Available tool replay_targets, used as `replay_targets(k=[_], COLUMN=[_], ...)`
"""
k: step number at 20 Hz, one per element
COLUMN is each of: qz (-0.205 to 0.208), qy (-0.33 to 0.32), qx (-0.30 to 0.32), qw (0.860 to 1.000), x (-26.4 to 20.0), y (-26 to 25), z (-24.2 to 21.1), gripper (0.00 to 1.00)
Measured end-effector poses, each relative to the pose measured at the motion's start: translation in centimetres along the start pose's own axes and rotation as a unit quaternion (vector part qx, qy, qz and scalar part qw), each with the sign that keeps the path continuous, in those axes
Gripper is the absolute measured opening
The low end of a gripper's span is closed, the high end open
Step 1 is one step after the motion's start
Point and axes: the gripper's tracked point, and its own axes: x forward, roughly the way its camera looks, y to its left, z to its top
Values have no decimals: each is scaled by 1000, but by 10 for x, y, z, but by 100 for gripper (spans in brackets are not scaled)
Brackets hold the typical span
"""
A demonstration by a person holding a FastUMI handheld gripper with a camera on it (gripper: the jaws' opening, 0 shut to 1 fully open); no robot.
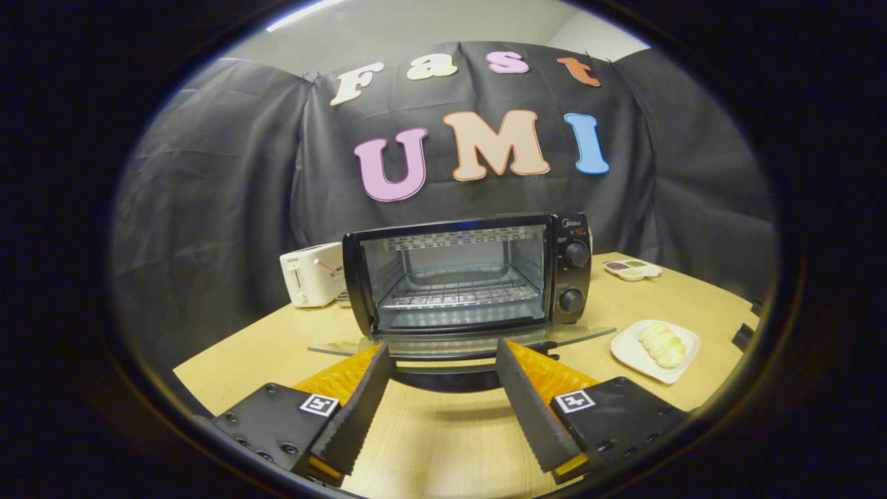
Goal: Open the toaster oven, put the food inside, and close the toaster oven door.
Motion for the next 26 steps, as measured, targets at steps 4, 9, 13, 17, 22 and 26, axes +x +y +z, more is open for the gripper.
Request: replay_targets(k=[4, 9, 13, 17, 22, 26], qz=[1, 4, 1, 13, 37, 13], qy=[19, 46, 57, 49, 11, -33], qx=[-1, 13, 2, 2, 7, 5], qw=[1000, 999, 998, 999, 999, 999], x=[-3, -6, -6, -8, -21, -26], y=[-2, -7, -10, -10, -5, -42], z=[-13, -29, -45, -48, -16, 34], gripper=[96, 94, 93, 92, 90, 90])
